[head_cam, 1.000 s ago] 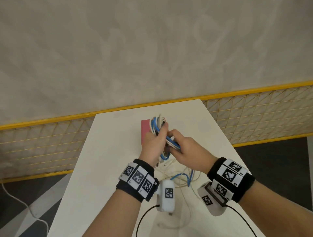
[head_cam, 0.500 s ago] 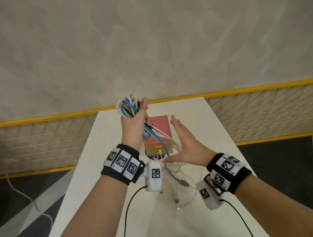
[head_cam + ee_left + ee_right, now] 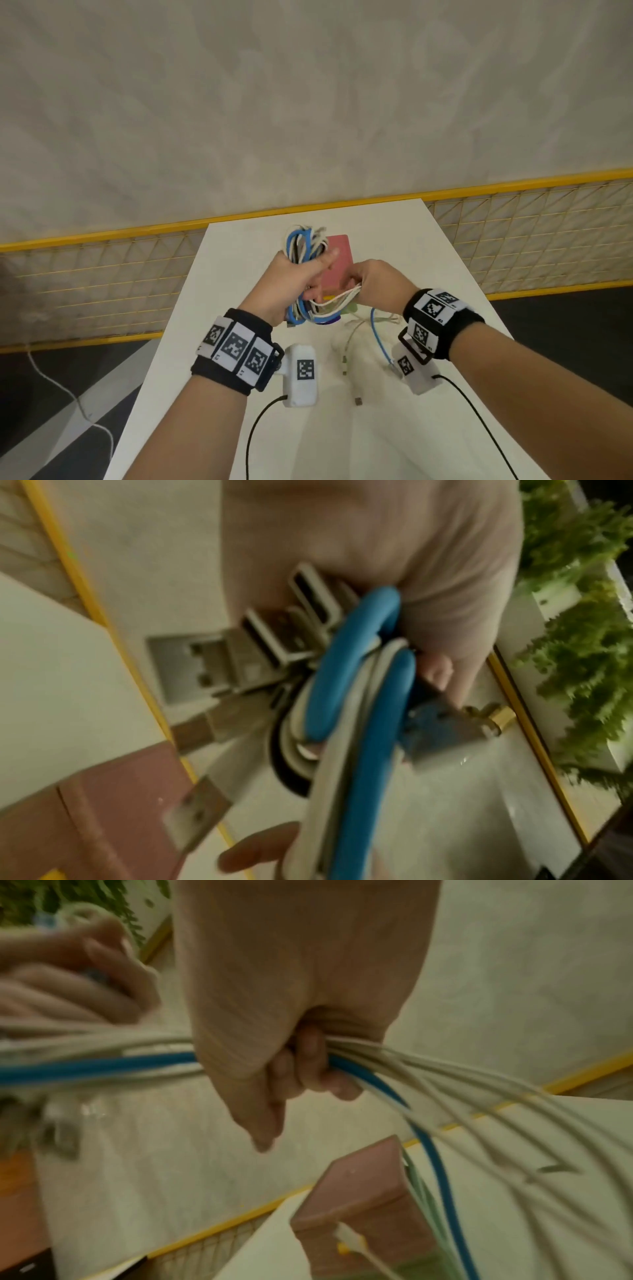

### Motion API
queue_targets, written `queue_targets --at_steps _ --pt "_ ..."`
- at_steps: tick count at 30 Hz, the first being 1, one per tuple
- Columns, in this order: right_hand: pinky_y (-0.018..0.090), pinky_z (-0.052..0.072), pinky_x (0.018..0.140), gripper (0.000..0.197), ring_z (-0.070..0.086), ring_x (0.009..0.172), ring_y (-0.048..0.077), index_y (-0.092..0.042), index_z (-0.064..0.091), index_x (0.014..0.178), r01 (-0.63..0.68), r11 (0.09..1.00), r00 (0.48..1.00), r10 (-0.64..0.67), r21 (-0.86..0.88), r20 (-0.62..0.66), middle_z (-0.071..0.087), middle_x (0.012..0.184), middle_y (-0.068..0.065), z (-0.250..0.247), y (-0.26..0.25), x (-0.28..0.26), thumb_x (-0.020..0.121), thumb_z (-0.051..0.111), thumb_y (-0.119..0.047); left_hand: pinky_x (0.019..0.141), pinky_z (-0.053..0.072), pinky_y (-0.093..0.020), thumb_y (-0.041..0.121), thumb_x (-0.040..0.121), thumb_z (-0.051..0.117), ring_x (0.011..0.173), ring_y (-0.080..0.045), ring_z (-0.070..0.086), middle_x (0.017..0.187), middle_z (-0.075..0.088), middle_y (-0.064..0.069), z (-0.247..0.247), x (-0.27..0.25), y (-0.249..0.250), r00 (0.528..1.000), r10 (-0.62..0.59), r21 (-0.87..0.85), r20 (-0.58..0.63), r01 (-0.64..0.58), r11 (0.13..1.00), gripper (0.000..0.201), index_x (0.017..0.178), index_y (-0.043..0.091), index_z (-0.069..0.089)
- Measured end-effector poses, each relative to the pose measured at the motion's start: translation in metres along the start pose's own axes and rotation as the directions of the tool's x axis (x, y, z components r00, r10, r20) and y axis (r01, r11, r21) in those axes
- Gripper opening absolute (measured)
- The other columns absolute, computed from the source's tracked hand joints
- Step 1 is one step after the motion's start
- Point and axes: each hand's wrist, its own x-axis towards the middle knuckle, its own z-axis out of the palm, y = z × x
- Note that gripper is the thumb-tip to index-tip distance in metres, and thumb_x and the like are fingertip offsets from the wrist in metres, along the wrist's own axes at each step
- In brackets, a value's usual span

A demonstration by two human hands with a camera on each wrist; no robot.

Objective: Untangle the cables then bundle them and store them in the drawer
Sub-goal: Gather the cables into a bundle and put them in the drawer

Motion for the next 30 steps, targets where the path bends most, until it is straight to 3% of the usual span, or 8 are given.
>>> queue_targets --at_steps 5,11,15,18,22,24,27,30 --pt "0.034 0.051 0.067 0.041 0.063 0.076 0.026 -0.015 0.055 0.114 0.051 0.993 0.993 -0.061 -0.102 -0.102 0.068 0.086 0.008 -0.004 -0.016 0.007 0.076 0.069 -0.016 0.041 0.037 -0.018 0.033 0.073 0.083 0.036 -0.006 0.041 0.04 0.045 0.011 0.005 0.005 -0.018 0.997 -0.051 0.226 -0.062 0.063 0.972 0.032 0.068 0.014 0.057" --pt "0.038 0.048 0.06 0.061 0.059 0.065 0.024 -0.016 0.04 0.121 0.051 0.991 0.995 -0.061 0.125 0.078 0.063 0.076 0.011 -0.022 -0.026 0.009 0.07 0.068 0.003 0.052 0.039 -0.027 0.025 0.073 0.083 0.049 -0.014 0.045 0.053 0.05 0.002 0.012 0.005 -0.035 0.996 -0.086 0.355 0.006 0.078 0.932 0.026 0.066 0.016 0.059" --pt "0.041 0.053 0.073 0.038 0.064 0.08 0.023 -0.011 0.056 0.111 0.06 0.974 0.99 -0.086 0.221 0.112 0.068 0.092 0.01 -0.028 -0.014 0.0 0.077 0.071 -0.01 0.061 0.043 -0.02 0.023 0.08 0.078 0.066 -0.012 0.059 0.076 0.065 -0.001 0.006 0.008 -0.032 0.998 -0.033 0.303 0.05 0.017 0.953 0.02 0.094 0.014 0.066" --pt "0.026 0.047 0.066 0.009 0.056 0.065 0.006 -0.013 0.059 0.095 0.058 0.963 0.992 -0.085 0.263 0.094 0.06 0.076 -0.001 -0.03 -0.001 -0.016 0.092 0.06 -0.021 0.064 0.044 -0.025 0.027 0.089 0.069 0.059 -0.016 0.06 0.064 0.067 0.0 -0.001 0.006 -0.03 1.0 -0.017 0.207 0.005 0.015 0.978 0.027 0.076 0.003 0.068" --pt "0.047 0.05 0.074 0.02 0.058 0.07 0.03 -0.02 0.051 0.083 0.032 0.945 0.996 -0.056 0.325 0.066 0.052 0.071 0.0 -0.026 0.007 -0.034 0.1 0.042 -0.023 0.07 0.048 -0.04 0.034 0.09 0.066 0.056 -0.025 0.055 0.05 0.06 -0.003 -0.006 0.007 -0.034 0.995 -0.092 0.0 -0.028 0.092 0.996 0.032 0.068 0.011 0.059" --pt "0.044 0.051 0.07 0.022 0.052 0.061 0.013 -0.028 0.045 0.082 0.054 0.938 0.998 -0.054 0.344 -0.009 0.046 0.068 -0.006 -0.02 -0.002 -0.036 0.102 0.037 -0.023 0.059 0.046 -0.032 0.048 0.086 0.066 0.053 -0.025 0.053 0.05 0.06 -0.008 0.001 0.01 -0.036 0.986 -0.109 0.113 -0.127 0.123 0.986 0.044 0.065 0.01 0.06" --pt "0.028 0.044 0.061 0.019 0.048 0.057 0.005 -0.028 0.041 0.085 0.122 0.966 0.989 -0.099 0.23 -0.113 0.05 0.068 -0.006 -0.007 -0.022 -0.036 0.102 0.035 -0.022 0.043 0.042 -0.018 0.058 0.084 0.061 0.039 -0.012 0.056 0.047 0.06 -0.003 0.015 0.011 -0.034 0.972 -0.13 0.2 -0.195 0.169 0.965 0.055 0.061 0.008 0.058" --pt "0.045 0.051 0.066 0.022 0.062 0.07 0.027 -0.01 0.044 0.112 0.131 0.981 0.988 -0.117 0.14 -0.104 0.065 0.083 0.013 0.004 -0.029 -0.033 0.101 0.033 -0.026 0.052 0.051 -0.016 0.073 0.076 0.052 0.052 -0.009 0.065 0.06 0.068 0.001 0.025 0.011 -0.032 0.975 -0.188 0.176 -0.117 0.207 0.962 0.064 0.072 0.01 0.064"
